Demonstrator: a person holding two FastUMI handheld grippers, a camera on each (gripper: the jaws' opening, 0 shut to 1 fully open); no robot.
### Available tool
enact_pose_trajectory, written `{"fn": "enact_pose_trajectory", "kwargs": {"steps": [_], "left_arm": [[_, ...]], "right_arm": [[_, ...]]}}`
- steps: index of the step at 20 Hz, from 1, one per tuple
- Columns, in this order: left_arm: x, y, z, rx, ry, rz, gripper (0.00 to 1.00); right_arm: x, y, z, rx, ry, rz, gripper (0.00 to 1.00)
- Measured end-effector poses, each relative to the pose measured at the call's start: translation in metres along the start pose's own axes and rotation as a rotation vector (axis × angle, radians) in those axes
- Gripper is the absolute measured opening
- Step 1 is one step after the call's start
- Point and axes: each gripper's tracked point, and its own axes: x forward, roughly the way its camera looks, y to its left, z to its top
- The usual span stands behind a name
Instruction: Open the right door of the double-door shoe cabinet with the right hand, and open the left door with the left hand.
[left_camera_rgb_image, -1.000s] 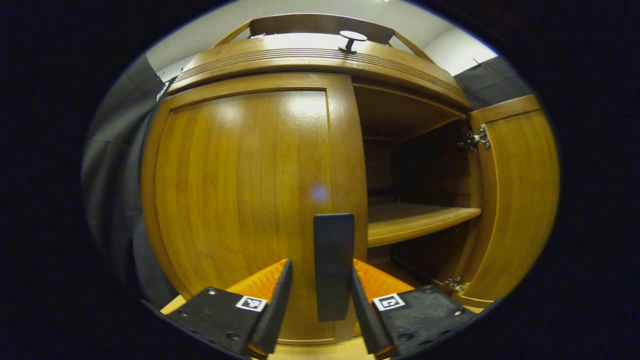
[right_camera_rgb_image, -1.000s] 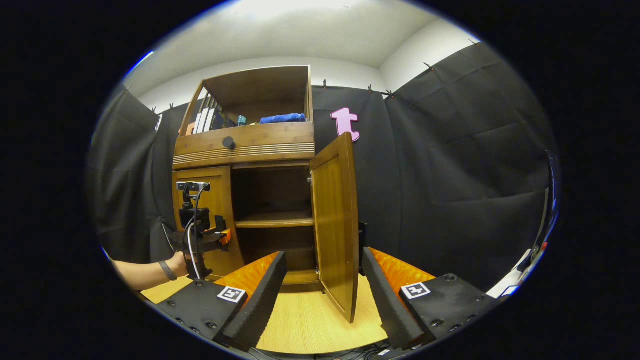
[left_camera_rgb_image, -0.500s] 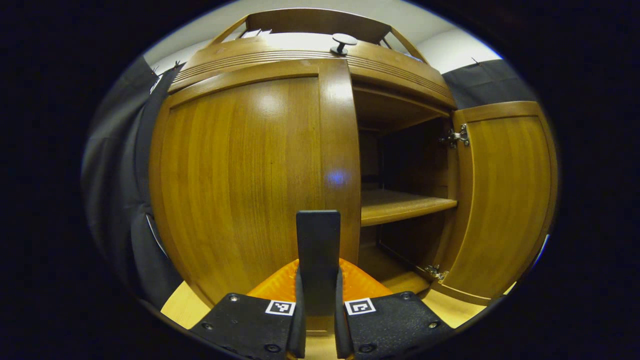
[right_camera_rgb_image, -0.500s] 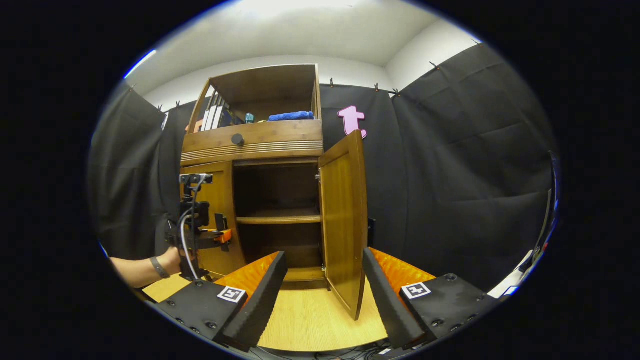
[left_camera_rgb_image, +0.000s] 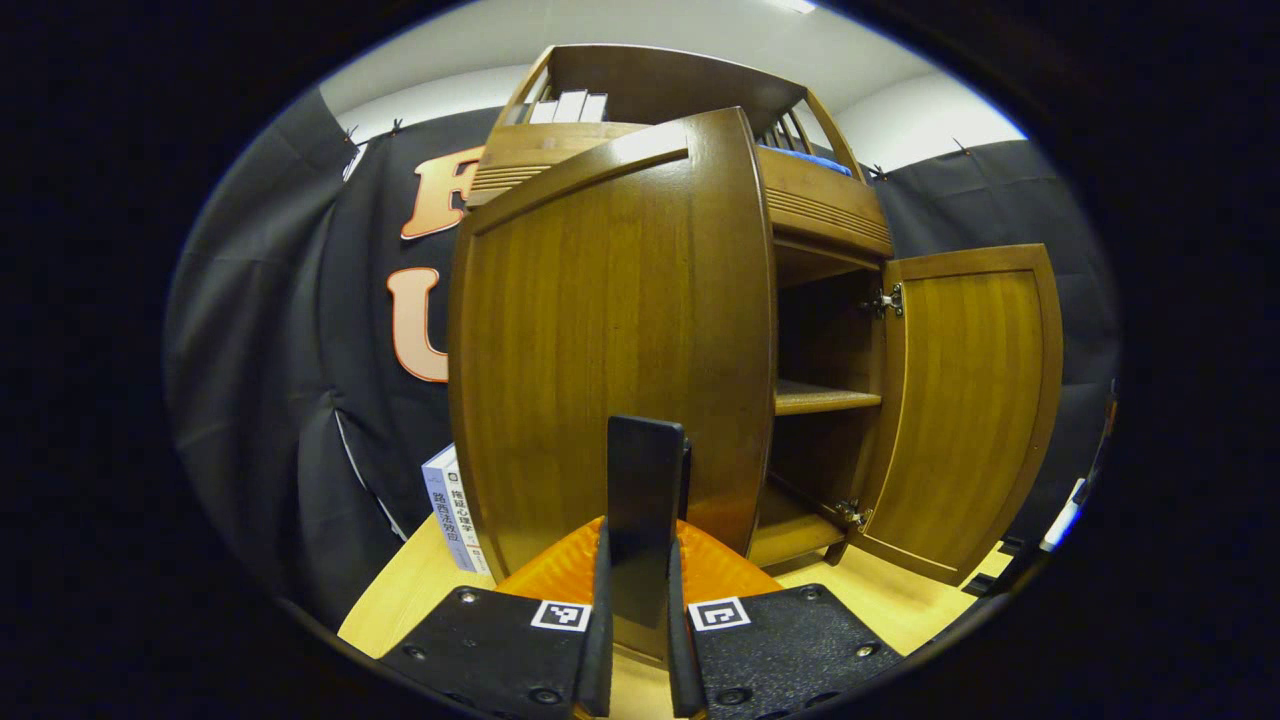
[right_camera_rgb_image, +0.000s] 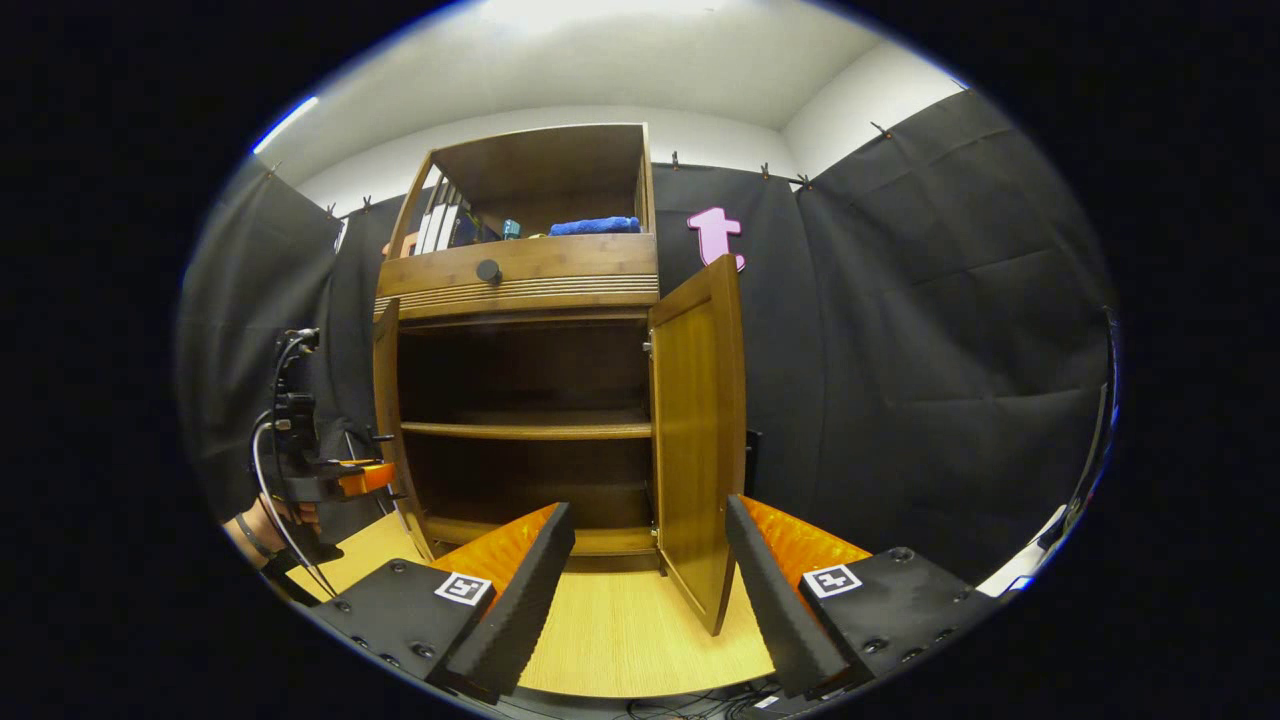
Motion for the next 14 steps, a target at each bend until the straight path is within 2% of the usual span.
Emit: {"fn": "enact_pose_trajectory", "kwargs": {"steps": [3,11,14], "left_arm": [[-0.018,0.018,0.002,0.007,-0.012,0.025,0.22],[-0.051,0.062,0.003,0.018,-0.05,0.197,0.18],[-0.055,0.077,-0.007,-0.001,-0.031,0.211,0.16]], "right_arm": [[-0.002,0.007,-0.001,-0.004,-0.002,0.015,0.98],[0.003,0.011,-0.01,0.013,0.016,0.018,0.98],[0.007,0.011,-0.013,0.024,0.022,0.016,0.98]]}}
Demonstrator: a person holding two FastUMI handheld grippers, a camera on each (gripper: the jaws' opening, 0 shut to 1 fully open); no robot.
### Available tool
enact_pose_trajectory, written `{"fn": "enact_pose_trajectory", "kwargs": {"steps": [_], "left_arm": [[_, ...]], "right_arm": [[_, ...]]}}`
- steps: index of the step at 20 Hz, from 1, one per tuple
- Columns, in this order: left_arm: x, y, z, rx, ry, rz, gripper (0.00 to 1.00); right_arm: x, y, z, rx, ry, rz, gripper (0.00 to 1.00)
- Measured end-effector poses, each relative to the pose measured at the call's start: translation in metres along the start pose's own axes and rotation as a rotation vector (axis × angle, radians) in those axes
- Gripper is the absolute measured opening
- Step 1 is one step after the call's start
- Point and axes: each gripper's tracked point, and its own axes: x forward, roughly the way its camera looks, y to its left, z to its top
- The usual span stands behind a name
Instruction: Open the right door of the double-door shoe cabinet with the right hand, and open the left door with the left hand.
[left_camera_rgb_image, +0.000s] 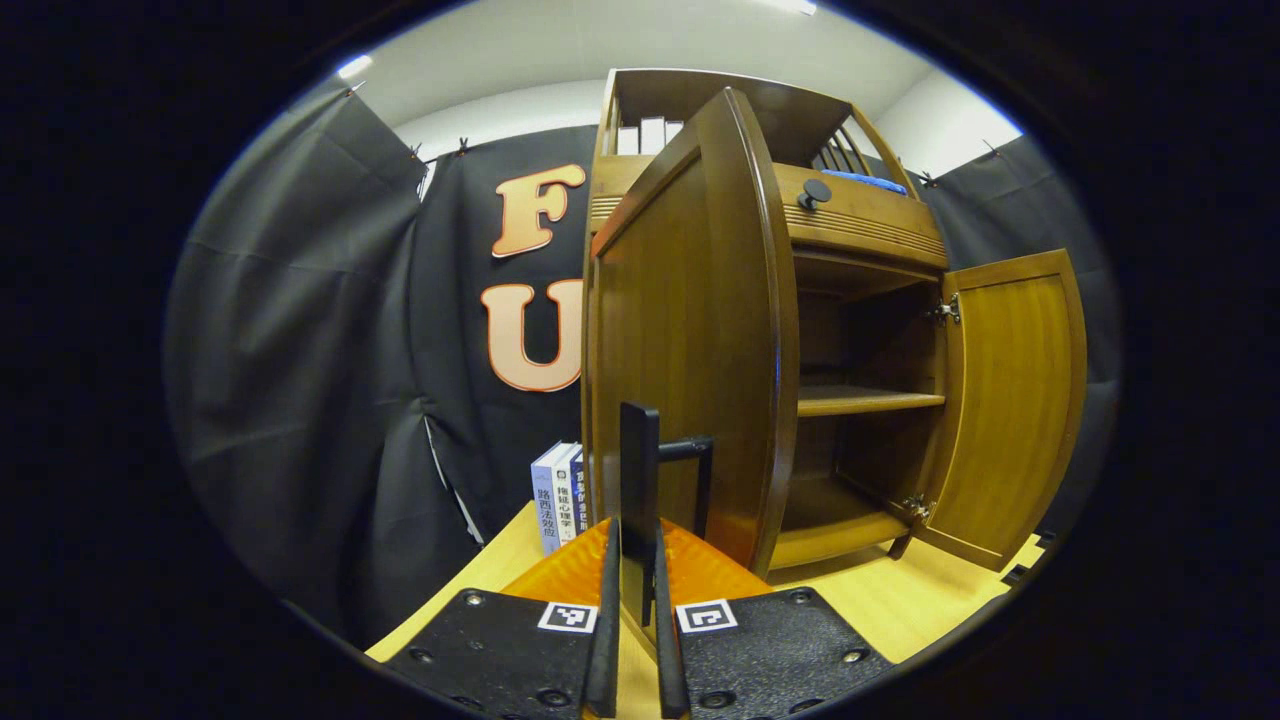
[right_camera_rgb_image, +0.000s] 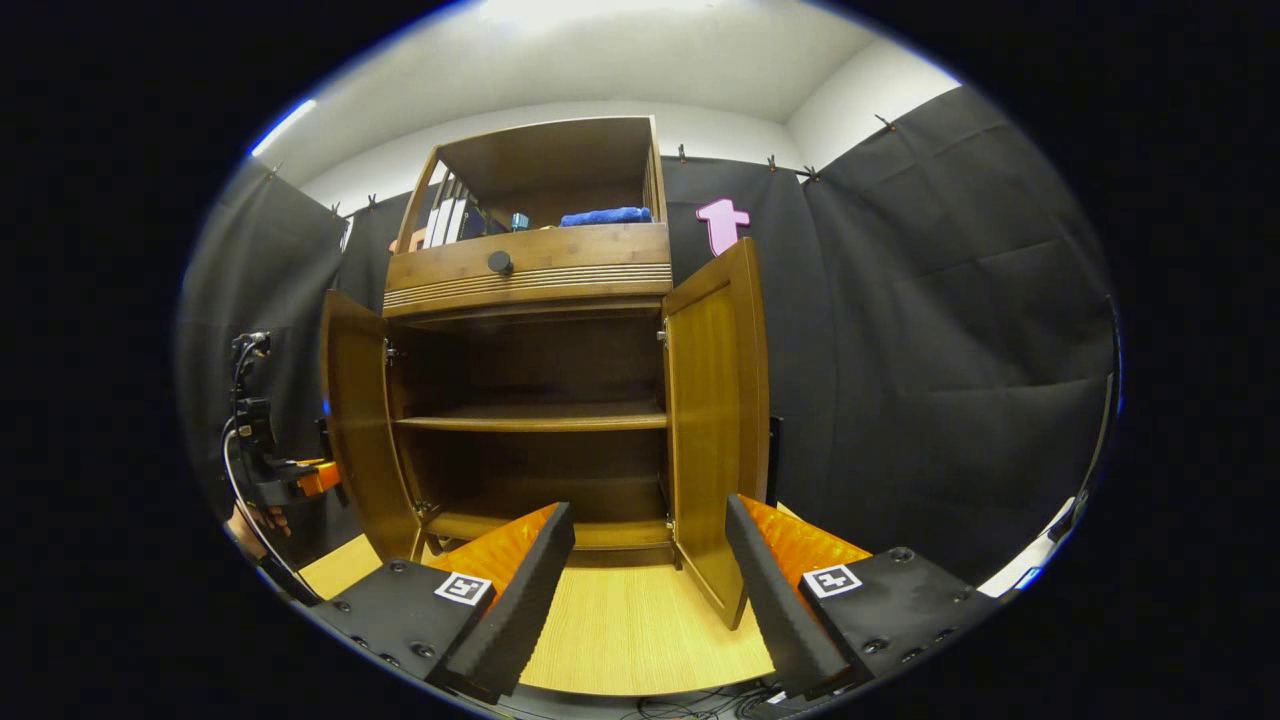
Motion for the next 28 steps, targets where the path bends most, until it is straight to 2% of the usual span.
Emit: {"fn": "enact_pose_trajectory", "kwargs": {"steps": [2,3,4,6,8,9,10,12,13,18,22,23,24,26,27,28], "left_arm": [[-0.001,0.009,-0.002,-0.015,-0.003,-0.02,0.18],[-0.003,0.014,-0.003,-0.026,-0.009,-0.029,0.13],[-0.002,0.02,-0.003,-0.04,-0.012,-0.035,0.13],[-0.001,0.035,-0.006,-0.071,-0.01,-0.029,0.18],[-0.002,0.053,-0.007,-0.104,-0.015,-0.008,0.18],[0.002,0.057,-0.008,-0.115,-0.023,-0.025,0.02],[0.002,0.061,-0.009,-0.119,-0.024,-0.044,0.1],[0.002,0.069,-0.011,-0.115,-0.025,-0.075,0.12],[0.002,0.074,-0.009,-0.108,-0.026,-0.088,0.18],[-0.007,0.082,-0.009,-0.077,-0.034,-0.131,0.22],[-0.036,0.086,-0.013,-0.056,-0.04,-0.113,0.2],[-0.045,0.09,-0.014,-0.062,-0.034,-0.096,0.22],[-0.056,0.092,-0.014,-0.08,-0.034,-0.078,0.19],[-0.08,0.089,-0.004,-0.135,-0.059,-0.071,0.07],[-0.09,0.087,0.004,-0.152,-0.074,-0.07,0.22],[-0.098,0.086,0.014,-0.149,-0.09,-0.057,0.07]], "right_arm": [[0.003,0.002,-0.001,0.005,0.002,0.003,0.98],[0.004,0.003,-0.001,0.006,0.004,0.006,0.98],[0.006,0.004,-0.001,0.006,0.007,0.009,0.98],[0.009,0.006,-0.002,0.006,0.01,0.015,0.98],[0.012,0.01,-0.003,0.006,0.014,0.024,0.98],[0.014,0.012,-0.003,0.005,0.015,0.03,0.98],[0.014,0.013,-0.004,0.003,0.018,0.036,0.98],[0.016,0.016,-0.006,-0.007,0.026,0.046,0.98],[0.016,0.018,-0.006,-0.012,0.026,0.049,0.98],[0.012,0.026,-0.004,-0.036,0.029,0.067,0.98],[0.009,0.027,-0.009,-0.041,0.043,0.068,0.98],[0.008,0.028,-0.011,-0.039,0.045,0.069,0.98],[0.01,0.029,-0.009,-0.033,0.045,0.07,0.98],[0.01,0.032,-0.01,-0.022,0.045,0.077,0.98],[0.01,0.034,-0.01,-0.019,0.045,0.08,0.98],[0.011,0.036,-0.011,-0.015,0.044,0.086,0.98]]}}
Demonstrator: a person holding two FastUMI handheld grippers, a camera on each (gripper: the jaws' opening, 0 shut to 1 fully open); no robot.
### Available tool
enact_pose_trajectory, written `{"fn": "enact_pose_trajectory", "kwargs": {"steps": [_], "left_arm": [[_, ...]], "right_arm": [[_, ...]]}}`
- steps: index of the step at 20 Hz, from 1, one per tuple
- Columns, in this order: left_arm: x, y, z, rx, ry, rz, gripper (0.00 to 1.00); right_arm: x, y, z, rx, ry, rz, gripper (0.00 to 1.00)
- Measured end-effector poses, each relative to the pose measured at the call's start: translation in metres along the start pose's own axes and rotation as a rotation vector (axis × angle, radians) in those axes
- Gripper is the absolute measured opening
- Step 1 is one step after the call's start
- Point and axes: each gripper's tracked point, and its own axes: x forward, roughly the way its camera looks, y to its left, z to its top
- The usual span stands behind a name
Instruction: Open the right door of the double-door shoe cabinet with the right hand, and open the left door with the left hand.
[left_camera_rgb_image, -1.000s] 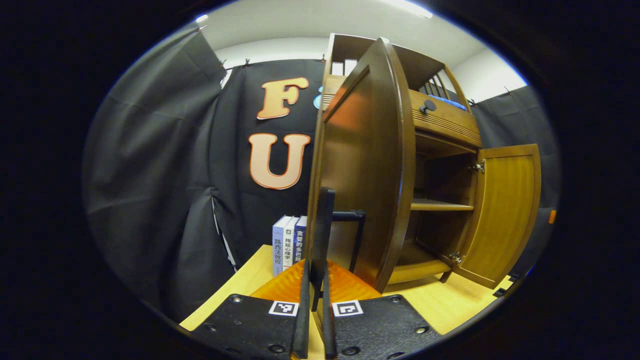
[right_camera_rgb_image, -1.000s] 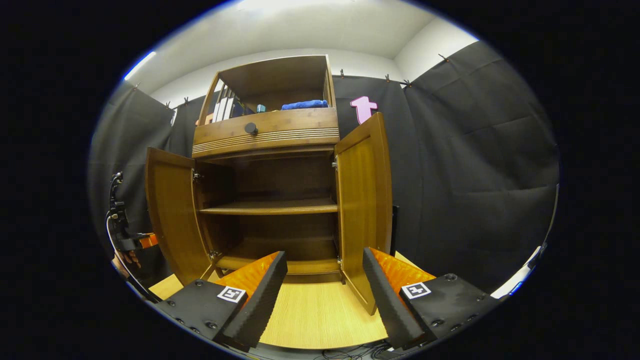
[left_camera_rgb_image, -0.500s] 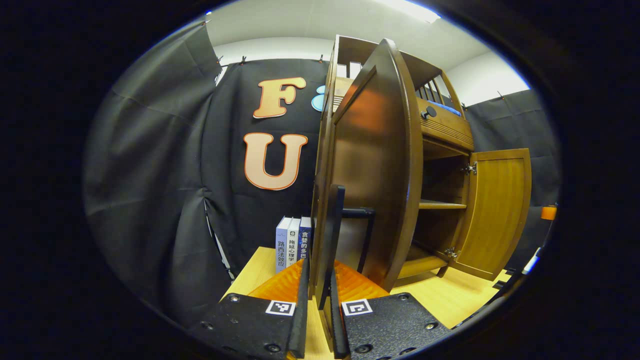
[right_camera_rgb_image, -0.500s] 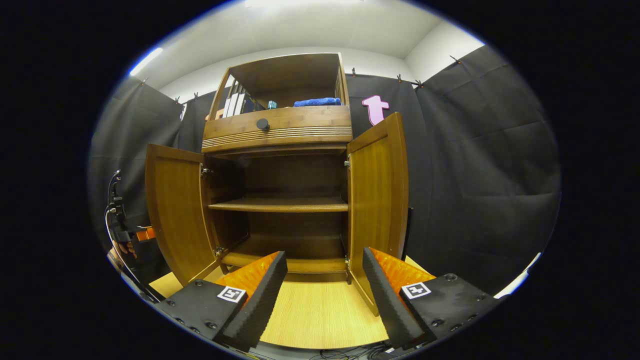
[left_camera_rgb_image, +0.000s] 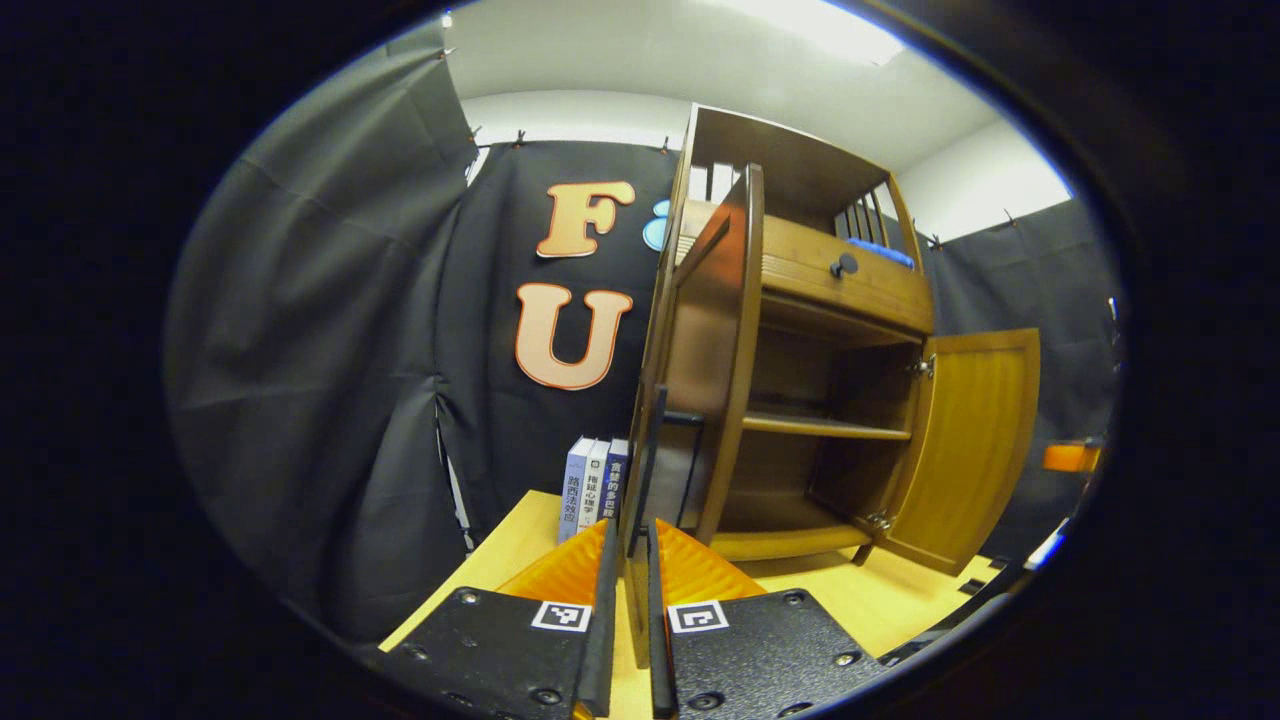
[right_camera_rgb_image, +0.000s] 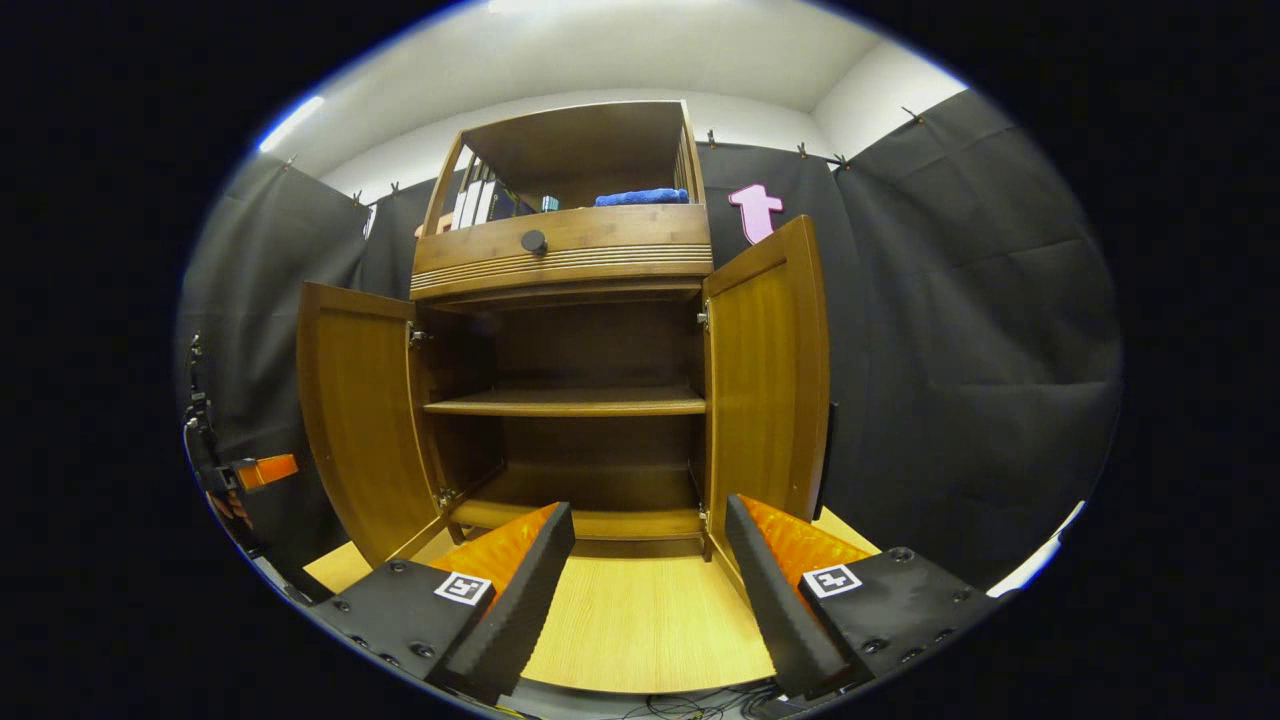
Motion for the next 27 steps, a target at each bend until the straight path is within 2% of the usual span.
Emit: {"fn": "enact_pose_trajectory", "kwargs": {"steps": [2,4,5,6,7,9,10,11,12,13,14,15,16,19,20,21,22,25,27], "left_arm": [[-0.01,0.006,0.022,0.028,-0.045,0.064,0.15],[-0.01,-0.001,0.044,0.029,-0.078,0.094,0.15],[-0.01,-0.007,0.055,0.034,-0.101,0.102,0.07],[-0.01,-0.017,0.065,0.039,-0.123,0.099,0.07],[-0.009,-0.031,0.073,0.043,-0.142,0.078,0.15],[-0.004,-0.057,0.075,0.055,-0.146,0.048,0.15],[-0.001,-0.07,0.072,0.06,-0.134,0.03,0.07],[0.004,-0.085,0.069,0.063,-0.124,0.003,0.07],[0.008,-0.1,0.065,0.059,-0.116,-0.027,0.15],[0.011,-0.112,0.062,0.051,-0.112,-0.058,0.07],[0.015,-0.121,0.059,0.048,-0.107,-0.078,0.22],[0.021,-0.13,0.054,0.048,-0.098,-0.097,0.22],[0.024,-0.138,0.051,0.051,-0.093,-0.108,0.12],[0.031,-0.154,0.046,0.045,-0.087,-0.118,0.12],[0.033,-0.156,0.046,0.044,-0.087,-0.109,0.27],[0.036,-0.158,0.045,0.044,-0.09,-0.102,0.27],[0.036,-0.161,0.044,0.048,-0.088,-0.096,0.41],[0.036,-0.164,0.035,0.059,-0.067,-0.093,0.65],[0.037,-0.163,0.03,0.051,-0.052,-0.093,0.65]], "right_arm": [[0.001,0.006,0.0,0.011,-0.004,0.016,0.98],[0.007,0.015,0.003,0.02,-0.013,0.032,1.0],[0.009,0.02,0.004,0.023,-0.016,0.041,1.0],[0.01,0.023,0.004,0.024,-0.018,0.046,0.98],[0.01,0.023,0.002,0.023,-0.017,0.047,0.98],[0.005,0.017,-0.001,0.022,-0.015,0.04,0.98],[0.004,0.014,-0.001,0.023,-0.016,0.036,0.98],[0.001,0.012,-0.001,0.023,-0.02,0.029,0.98],[0.0,0.009,-0.001,0.024,-0.024,0.021,0.98],[-0.002,0.006,0.0,0.025,-0.024,0.015,0.98],[-0.003,0.003,0.001,0.024,-0.026,0.01,0.98],[-0.005,0.001,0.001,0.019,-0.025,0.003,0.98],[-0.007,-0.001,0.001,0.013,-0.026,-0.001,0.98],[-0.013,-0.009,0.002,-0.002,-0.032,-0.017,0.98],[-0.014,-0.011,0.002,-0.003,-0.033,-0.022,0.98],[-0.015,-0.012,0.001,0.0,-0.033,-0.027,0.98],[-0.016,-0.013,0.0,0.003,-0.032,-0.03,0.98],[-0.016,-0.016,-0.001,0.005,-0.029,-0.034,0.98],[-0.017,-0.017,-0.001,0.005,-0.025,-0.033,0.98]]}}
